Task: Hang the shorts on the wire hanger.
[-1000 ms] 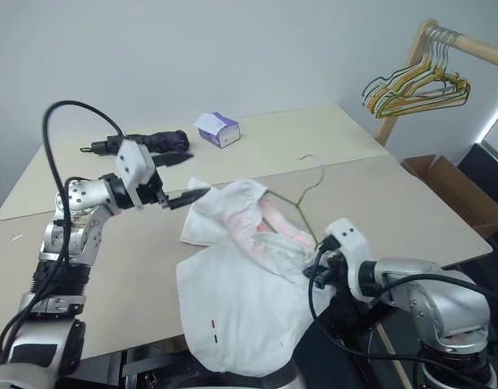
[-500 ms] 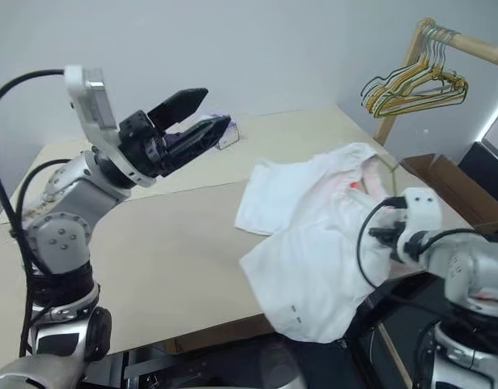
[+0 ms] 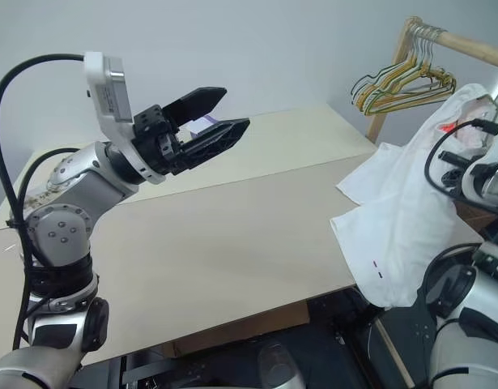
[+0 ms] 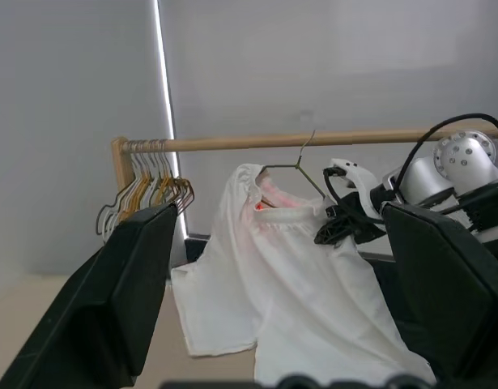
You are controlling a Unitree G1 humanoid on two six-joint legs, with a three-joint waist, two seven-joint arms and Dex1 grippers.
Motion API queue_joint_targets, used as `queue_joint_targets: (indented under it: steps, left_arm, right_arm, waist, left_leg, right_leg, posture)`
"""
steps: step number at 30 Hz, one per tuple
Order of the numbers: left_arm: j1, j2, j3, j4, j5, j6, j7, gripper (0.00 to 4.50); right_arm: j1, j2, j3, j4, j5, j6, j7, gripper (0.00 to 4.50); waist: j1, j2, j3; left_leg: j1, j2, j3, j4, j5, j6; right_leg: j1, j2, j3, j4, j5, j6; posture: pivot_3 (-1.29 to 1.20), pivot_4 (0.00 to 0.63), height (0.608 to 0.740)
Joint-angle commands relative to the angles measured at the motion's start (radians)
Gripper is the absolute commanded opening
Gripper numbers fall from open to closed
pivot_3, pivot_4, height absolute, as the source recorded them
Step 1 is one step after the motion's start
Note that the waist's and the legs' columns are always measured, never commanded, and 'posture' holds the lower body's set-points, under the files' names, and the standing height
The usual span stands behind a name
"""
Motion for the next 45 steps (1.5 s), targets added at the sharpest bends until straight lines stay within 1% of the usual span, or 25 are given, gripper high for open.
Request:
queue_joint_targets:
  steps: [1, 5, 9, 15, 18, 19, 21, 26, 27, 29, 30, 31, 33, 36, 38, 39, 41, 45]
  left_arm:
    - [-0.011, 0.007, 0.007, -0.005, 0.012, -0.028, -0.008, 4.34]
    - [-0.008, 0.007, 0.009, -0.001, 0.022, -0.038, -0.007, 4.34]
    - [-0.005, 0.01, 0.013, 0.001, 0.022, -0.039, -0.01, 4.34]
    - [0.007, 0.016, 0.01, 0.0, 0.026, -0.048, -0.025, 4.34]
    - [0.008, 0.017, 0.008, 0.005, 0.03, -0.053, -0.032, 4.34]
    - [0.008, 0.016, 0.008, 0.004, 0.032, -0.054, -0.033, 4.34]
    - [0.009, 0.016, 0.008, 0.002, 0.035, -0.056, -0.036, 4.34]
    - [0.019, 0.016, 0.009, -0.006, 0.04, -0.057, -0.039, 4.34]
    - [0.021, 0.016, 0.01, -0.007, 0.042, -0.057, -0.04, 4.34]
    - [0.024, 0.018, 0.009, -0.012, 0.045, -0.058, -0.041, 4.37]
    - [0.024, 0.019, 0.01, -0.013, 0.045, -0.058, -0.04, 4.37]
    - [0.024, 0.019, 0.01, -0.014, 0.044, -0.058, -0.04, 4.37]
    - [0.026, 0.02, 0.01, -0.015, 0.044, -0.058, -0.041, 4.37]
    - [0.033, 0.022, 0.008, -0.018, 0.045, -0.057, -0.043, 4.37]
    - [0.039, 0.023, 0.006, -0.022, 0.047, -0.058, -0.044, 4.37]
    - [0.04, 0.024, 0.006, -0.022, 0.046, -0.058, -0.044, 4.37]
    - [0.042, 0.025, 0.005, -0.023, 0.046, -0.058, -0.044, 4.37]
    - [0.042, 0.03, 0.006, -0.024, 0.045, -0.058, -0.045, 4.37]
  right_arm:
    - [-0.094, -0.039, -0.022, 0.038, -0.058, 0.008, -0.026, 0.0]
    - [-0.185, -0.049, -0.073, 0.15, -0.144, -0.024, -0.076, 0.0]
    - [-0.249, -0.083, -0.169, 0.308, -0.202, -0.123, -0.144, 0.0]
    - [-0.255, -0.127, -0.251, 0.483, -0.22, -0.241, -0.211, 0.0]
    - [-0.234, -0.128, -0.257, 0.515, -0.21, -0.263, -0.211, 0.0]
    - [-0.211, -0.122, -0.241, 0.512, -0.212, -0.27, -0.202, 0.0]
    - [-0.18, -0.107, -0.233, 0.507, -0.213, -0.277, -0.206, 0.0]
    - [-0.113, -0.045, -0.259, 0.448, -0.205, -0.247, -0.219, 0.0]
    - [-0.095, -0.033, -0.247, 0.424, -0.209, -0.252, -0.219, 0.0]
    - [-0.065, -0.012, -0.22, 0.376, -0.218, -0.261, -0.219, 0.61]
    - [-0.054, -0.007, -0.209, 0.355, -0.217, -0.267, -0.212, 0.8]
    - [-0.04, -0.001, -0.189, 0.328, -0.223, -0.281, -0.214, 1.11]
    - [-0.02, 0.006, -0.164, 0.289, -0.231, -0.304, -0.214, 1.79]
    - [0.041, 0.008, -0.083, 0.202, -0.258, -0.374, -0.201, 2.84]
    - [0.065, 0.016, -0.063, 0.161, -0.26, -0.379, -0.189, 3.46]
    - [0.086, 0.021, -0.044, 0.136, -0.268, -0.392, -0.186, 3.86]
    - [0.147, 0.038, -0.003, 0.072, -0.299, -0.451, -0.196, 4.48]
    - [0.316, 0.107, 0.095, -0.111, -0.41, -0.672, -0.281, 4.48]
  waist:
    - [0.0, 0.0, 0.0]
    - [0.001, 0.0, 0.0]
    - [0.002, 0.0, 0.0]
    - [-0.001, 0.0, 0.001]
    - [-0.005, -0.002, 0.002]
    - [-0.006, -0.002, 0.002]
    - [-0.006, -0.002, 0.002]
    - [-0.015, -0.002, 0.002]
    - [-0.017, -0.002, 0.002]
    - [-0.019, -0.003, 0.002]
    - [-0.021, -0.003, 0.002]
    - [-0.021, -0.003, 0.002]
    - [-0.022, -0.002, 0.002]
    - [-0.021, -0.002, 0.002]
    - [-0.022, -0.002, 0.002]
    - [-0.024, -0.002, 0.002]
    - [-0.024, -0.002, 0.002]
    - [-0.025, -0.001, 0.001]
  left_leg:
    - [0.0, 0.0, 0.0, 0.0, 0.0, 0.0]
    - [0.0, 0.0, 0.0, 0.0, 0.0, 0.0]
    - [0.0, 0.0, 0.0, 0.0, 0.0, 0.0]
    - [0.006, 0.0, 0.002, 0.0, -0.003, 0.003]
    - [0.009, 0.0, 0.002, 0.0, -0.003, 0.002]
    - [0.01, 0.0, 0.003, 0.0, -0.004, 0.001]
    - [0.015, 0.001, 0.003, -0.001, -0.007, -0.003]
    - [0.016, 0.001, 0.003, -0.001, -0.007, -0.002]
    - [0.016, 0.001, 0.003, -0.001, -0.007, -0.001]
    - [0.015, 0.001, 0.002, -0.001, -0.006, 0.001]
    - [0.015, 0.001, 0.002, -0.001, -0.005, 0.003]
    - [0.015, 0.001, 0.002, -0.001, -0.005, 0.004]
    - [0.015, 0.001, 0.002, -0.001, -0.005, 0.005]
    - [0.015, 0.001, 0.002, -0.001, -0.005, 0.005]
    - [0.015, 0.001, 0.002, -0.001, -0.005, 0.005]
    - [0.015, 0.001, 0.002, -0.001, -0.005, 0.005]
    - [0.015, 0.001, 0.002, -0.001, -0.005, 0.005]
    - [0.016, 0.001, 0.001, -0.001, -0.005, 0.004]
  right_leg:
    - [0.0, 0.0, 0.0, 0.0, 0.0, 0.0]
    - [0.001, 0.0, 0.0, -0.001, 0.0, 0.0]
    - [0.003, 0.0, 0.0, -0.004, 0.0, 0.0]
    - [0.015, 0.0, -0.001, -0.014, 0.0, 0.001]
    - [0.019, 0.0, -0.001, -0.016, 0.0, 0.001]
    - [0.02, 0.0, -0.001, -0.016, 0.0, 0.001]
    - [0.027, 0.0, -0.001, -0.018, 0.0, 0.001]
    - [0.029, 0.0, -0.002, -0.024, 0.002, 0.003]
    - [0.029, 0.0, -0.002, -0.025, 0.003, 0.003]
    - [0.03, 0.0, -0.002, -0.027, 0.003, 0.004]
    - [0.03, 0.0, -0.002, -0.027, 0.003, 0.004]
    - [0.03, 0.0, -0.002, -0.028, 0.003, 0.005]
    - [0.029, 0.0, -0.001, -0.028, 0.004, 0.005]
    - [0.029, 0.0, -0.001, -0.027, 0.004, 0.005]
    - [0.029, 0.0, -0.001, -0.027, 0.004, 0.005]
    - [0.029, 0.0, -0.001, -0.027, 0.004, 0.005]
    - [0.029, 0.0, -0.001, -0.027, 0.004, 0.005]
    - [0.029, 0.0, 0.0, -0.027, 0.004, 0.005]
  posture:
    - [-0.46, 0.0, 0.74]
    - [-0.45, 0.0, 0.74]
    - [-0.45, 0.0, 0.74]
    - [-0.45, 0.0, 0.74]
    - [-0.45, 0.0, 0.74]
    - [-0.45, 0.0, 0.74]
    - [-0.45, 0.0, 0.74]
    - [-0.45, 0.0, 0.74]
    - [-0.45, 0.0, 0.74]
    - [-0.44, 0.0, 0.74]
    - [-0.44, 0.0, 0.74]
    - [-0.44, 0.0, 0.74]
    - [-0.44, 0.0, 0.74]
    - [-0.44, 0.0, 0.74]
    - [-0.45, 0.0, 0.74]
    - [-0.45, 0.0, 0.74]
    - [-0.45, 0.0, 0.74]
    - [-0.45, 0.0, 0.74]
